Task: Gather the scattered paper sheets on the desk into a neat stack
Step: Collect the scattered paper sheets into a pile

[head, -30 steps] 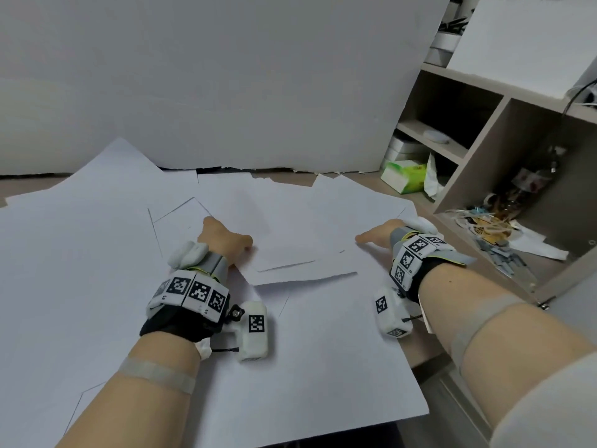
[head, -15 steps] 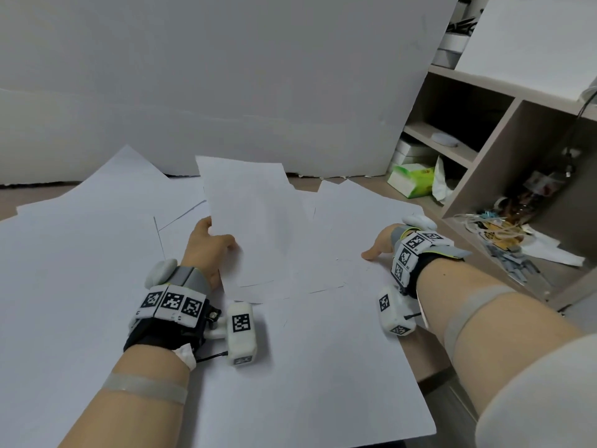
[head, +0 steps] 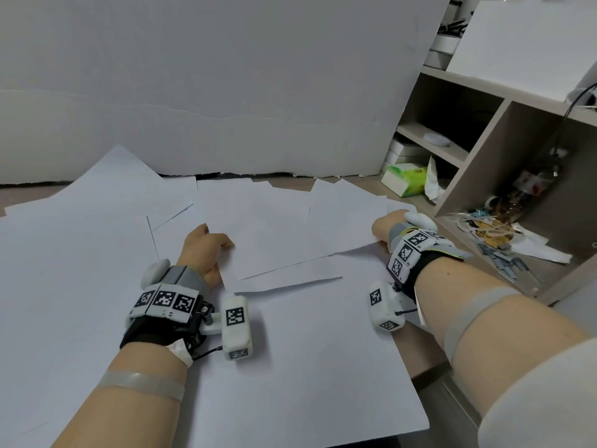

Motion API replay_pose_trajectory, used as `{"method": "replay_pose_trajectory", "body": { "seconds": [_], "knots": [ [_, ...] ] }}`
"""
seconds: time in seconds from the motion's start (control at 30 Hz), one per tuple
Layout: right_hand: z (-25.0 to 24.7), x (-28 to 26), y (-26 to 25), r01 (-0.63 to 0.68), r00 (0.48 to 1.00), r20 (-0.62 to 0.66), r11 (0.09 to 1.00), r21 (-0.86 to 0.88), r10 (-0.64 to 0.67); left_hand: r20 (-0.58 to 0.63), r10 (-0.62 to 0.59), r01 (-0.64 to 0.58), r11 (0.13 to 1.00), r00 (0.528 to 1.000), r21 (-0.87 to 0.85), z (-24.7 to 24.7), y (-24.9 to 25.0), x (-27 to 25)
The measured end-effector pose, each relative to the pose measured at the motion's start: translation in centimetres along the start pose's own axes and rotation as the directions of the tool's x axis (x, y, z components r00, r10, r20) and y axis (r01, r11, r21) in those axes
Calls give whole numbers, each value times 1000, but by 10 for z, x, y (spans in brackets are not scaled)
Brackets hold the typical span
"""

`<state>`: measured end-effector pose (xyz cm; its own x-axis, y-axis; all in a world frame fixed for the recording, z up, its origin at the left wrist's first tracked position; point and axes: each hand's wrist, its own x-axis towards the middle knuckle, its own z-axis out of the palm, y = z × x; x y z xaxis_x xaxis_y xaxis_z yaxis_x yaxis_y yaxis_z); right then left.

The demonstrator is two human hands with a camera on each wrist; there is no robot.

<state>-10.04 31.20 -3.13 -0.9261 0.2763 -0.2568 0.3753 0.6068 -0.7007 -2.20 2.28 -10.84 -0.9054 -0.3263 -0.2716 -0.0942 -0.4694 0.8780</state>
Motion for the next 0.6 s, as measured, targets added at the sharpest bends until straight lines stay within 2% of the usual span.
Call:
{"method": "replay_pose_trajectory", "body": {
  "seconds": [0.03, 0.1, 0.2, 0.33, 0.43, 0.53, 0.6],
  "knots": [
    [-1, -1, -5, 24, 999, -30, 998, 50, -23, 7, 3, -3, 1000, 1000, -20, 1, 0, 0],
    [0, 4, -14, 126, 976, -183, 991, 53, -115, 34, 10, -8, 998, 999, -57, 0, -1, 0],
    [-1, -2, -34, 293, 872, -406, 956, -16, -274, 29, 3, 0, 994, 1000, -107, -1, -3, 3],
    [2, -13, -53, 515, 724, -483, 851, -97, -493, 57, 17, -5, 979, 998, -202, 3, -2, 0],
    [10, -33, -66, 658, 622, -415, 731, -182, -663, 71, 10, 9, 964, 997, -265, 6, -1, -6],
    [32, -47, -69, 741, 580, -188, 609, -282, -793, 77, 9, 16, 948, 997, -319, 8, 0, -10],
    [53, -52, -68, 776, 567, -6, 536, -334, -824, 71, 4, 21, 936, 997, -351, 10, 0, -10]
  ]
}}
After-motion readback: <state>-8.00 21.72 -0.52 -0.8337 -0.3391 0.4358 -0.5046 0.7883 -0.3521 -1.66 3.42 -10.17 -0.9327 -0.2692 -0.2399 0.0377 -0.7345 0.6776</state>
